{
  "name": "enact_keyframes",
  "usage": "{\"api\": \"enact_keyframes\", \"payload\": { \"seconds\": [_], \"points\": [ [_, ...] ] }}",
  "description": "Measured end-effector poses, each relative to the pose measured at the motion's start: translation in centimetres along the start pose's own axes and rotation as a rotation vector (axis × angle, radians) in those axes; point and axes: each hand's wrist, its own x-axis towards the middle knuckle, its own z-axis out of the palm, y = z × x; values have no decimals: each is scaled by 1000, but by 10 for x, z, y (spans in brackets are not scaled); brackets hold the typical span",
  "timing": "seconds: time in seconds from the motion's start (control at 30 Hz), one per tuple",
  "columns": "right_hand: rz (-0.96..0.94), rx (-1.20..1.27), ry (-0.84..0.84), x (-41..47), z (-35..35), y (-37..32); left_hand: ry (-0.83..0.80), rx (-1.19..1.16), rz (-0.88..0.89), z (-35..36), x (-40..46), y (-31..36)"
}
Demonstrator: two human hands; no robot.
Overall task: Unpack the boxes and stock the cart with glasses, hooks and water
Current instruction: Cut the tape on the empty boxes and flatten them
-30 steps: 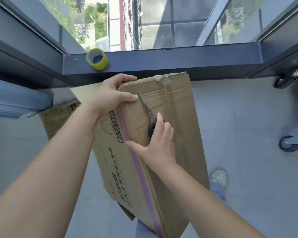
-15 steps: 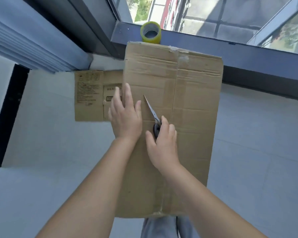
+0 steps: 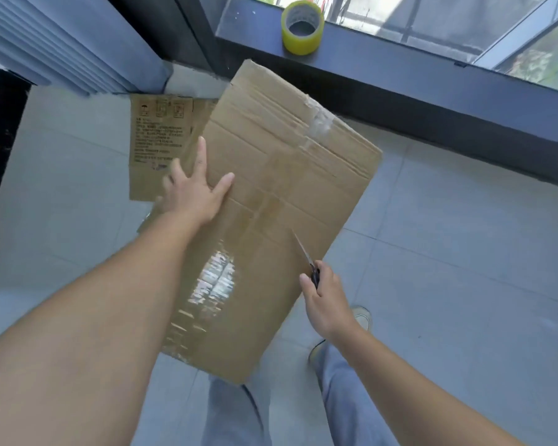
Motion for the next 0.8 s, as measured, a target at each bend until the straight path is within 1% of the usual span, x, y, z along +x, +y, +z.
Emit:
{"api": "enact_keyframes", "payload": {
  "seconds": [0.07, 0.13, 0.2, 0.27, 0.37, 0.47, 0.53, 0.63, 0.73, 0.8],
  "points": [
    [-19, -24, 10, 5, 9, -6, -73, 82, -81, -8, 23, -18],
    [-31, -31, 39, 12, 24, -19, -114, 87, -55, -5, 30, -30],
    [-22, -55, 85, 19, 43, -35, -141, 41, 22, 2, 27, -37],
    [36, -56, 165, 22, 60, -51, -176, 7, 85, 0, 29, -41],
    [129, -134, 230, 20, 76, -72, -275, -47, 155, -24, 41, -54],
    [255, -122, 289, 7, 85, -96, -299, 18, 334, -31, 38, -90],
    [213, -28, 328, -6, 96, -112, -271, 92, 419, -18, 20, -118],
    [150, 84, 279, -20, 122, -128, -274, 59, 381, 14, -19, -145],
    [220, 178, 203, -19, 140, -133, -275, -37, 323, 41, -51, -155],
    [247, 233, 147, -15, 144, -134, -236, -173, 276, 53, -65, -154]
  ]
}}
